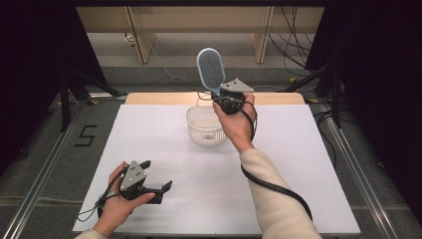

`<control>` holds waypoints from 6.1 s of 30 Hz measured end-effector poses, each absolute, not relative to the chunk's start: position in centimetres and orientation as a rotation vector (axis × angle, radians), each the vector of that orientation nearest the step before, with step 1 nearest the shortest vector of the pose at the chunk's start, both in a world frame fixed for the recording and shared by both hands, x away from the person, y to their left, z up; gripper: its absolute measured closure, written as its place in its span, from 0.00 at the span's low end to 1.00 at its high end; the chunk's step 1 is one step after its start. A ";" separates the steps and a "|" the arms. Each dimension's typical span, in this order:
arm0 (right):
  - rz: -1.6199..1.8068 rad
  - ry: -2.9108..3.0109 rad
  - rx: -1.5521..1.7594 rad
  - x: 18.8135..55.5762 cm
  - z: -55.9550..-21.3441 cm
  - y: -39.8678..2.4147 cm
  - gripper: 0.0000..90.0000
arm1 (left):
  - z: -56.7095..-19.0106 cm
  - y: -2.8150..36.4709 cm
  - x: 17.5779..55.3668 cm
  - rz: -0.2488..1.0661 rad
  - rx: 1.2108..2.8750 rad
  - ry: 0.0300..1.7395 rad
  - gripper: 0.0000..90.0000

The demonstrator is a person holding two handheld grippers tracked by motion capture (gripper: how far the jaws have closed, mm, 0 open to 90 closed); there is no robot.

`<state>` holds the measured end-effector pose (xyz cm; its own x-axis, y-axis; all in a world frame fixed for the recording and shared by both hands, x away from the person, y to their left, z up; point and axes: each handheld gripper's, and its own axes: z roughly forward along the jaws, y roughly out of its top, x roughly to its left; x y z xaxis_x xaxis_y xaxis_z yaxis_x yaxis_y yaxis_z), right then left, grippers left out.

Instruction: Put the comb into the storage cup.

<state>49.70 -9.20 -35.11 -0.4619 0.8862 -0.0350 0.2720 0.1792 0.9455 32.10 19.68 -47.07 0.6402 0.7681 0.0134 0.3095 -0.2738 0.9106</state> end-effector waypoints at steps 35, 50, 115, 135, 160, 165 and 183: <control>1.295 1.846 1.091 50.5 -35.4 -8.4 0.78 | -47.0 19.7 32.1 0.569 1.852 0.857 0.01; 1.290 1.849 1.084 50.8 -35.7 -7.8 0.79 | -47.0 19.7 32.0 0.570 1.850 0.857 0.01; 1.263 1.870 1.074 51.7 -37.8 -7.6 0.79 | -47.0 19.6 32.0 0.568 1.855 0.846 0.01; 1.259 1.893 1.071 51.8 -38.6 -7.7 0.78 | -47.0 19.6 32.0 0.570 1.855 0.846 0.01; 1.243 1.921 1.079 52.1 -39.2 -7.7 0.78 | -46.9 19.5 31.9 0.575 1.855 0.837 0.01; 1.239 1.921 1.081 52.2 -39.3 -7.7 0.78 | -47.0 19.5 32.0 0.575 1.854 0.837 0.01; 1.225 1.939 1.075 52.2 -39.8 -7.9 0.78 | -47.0 19.5 32.0 0.575 1.857 0.836 0.01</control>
<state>52.24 -7.91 -39.84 -0.4924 0.8681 -0.0639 0.3153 0.2463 0.9165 31.96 19.47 -46.96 0.6508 0.7589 0.0240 0.2942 -0.2812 0.9134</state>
